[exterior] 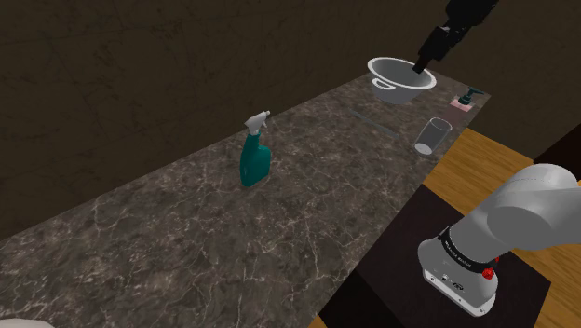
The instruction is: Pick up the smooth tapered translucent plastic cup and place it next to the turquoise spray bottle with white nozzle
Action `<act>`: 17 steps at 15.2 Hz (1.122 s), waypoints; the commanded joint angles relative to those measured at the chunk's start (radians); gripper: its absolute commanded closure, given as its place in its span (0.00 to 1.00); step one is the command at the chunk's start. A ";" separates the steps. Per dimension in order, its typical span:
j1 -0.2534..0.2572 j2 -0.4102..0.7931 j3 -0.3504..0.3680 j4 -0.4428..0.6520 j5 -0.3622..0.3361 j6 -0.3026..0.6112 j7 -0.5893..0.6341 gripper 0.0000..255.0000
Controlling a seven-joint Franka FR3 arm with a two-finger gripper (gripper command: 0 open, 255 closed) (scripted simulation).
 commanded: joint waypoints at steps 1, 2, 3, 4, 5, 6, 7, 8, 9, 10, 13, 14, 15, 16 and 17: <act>0.000 0.000 0.000 0.000 0.000 0.000 0.000 0.00; -0.004 -0.003 -0.020 -0.022 -0.006 0.011 -0.020 0.00; -0.008 -0.006 -0.040 -0.043 -0.012 0.021 -0.040 0.00; -0.012 -0.007 -0.060 -0.064 -0.018 0.032 -0.059 0.00; -0.017 -0.007 -0.081 -0.083 -0.025 0.043 -0.079 0.00; -0.022 -0.007 -0.101 -0.102 -0.033 0.054 -0.099 0.00; -0.028 -0.005 -0.122 -0.120 -0.041 0.065 -0.119 0.00; -0.033 -0.002 -0.142 -0.137 -0.049 0.076 -0.139 0.00; -0.039 0.003 -0.163 -0.153 -0.058 0.088 -0.159 0.00; -0.046 0.008 -0.184 -0.168 -0.067 0.100 -0.179 0.00; -0.065 0.032 -0.248 -0.207 -0.095 0.138 -0.240 0.00; -0.072 0.043 -0.269 -0.219 -0.105 0.151 -0.260 0.00; -0.078 0.055 -0.291 -0.229 -0.114 0.165 -0.281 0.00; -0.085 0.068 -0.313 -0.238 -0.124 0.178 -0.301 0.00; -0.092 0.083 -0.334 -0.246 -0.134 0.193 -0.322 0.00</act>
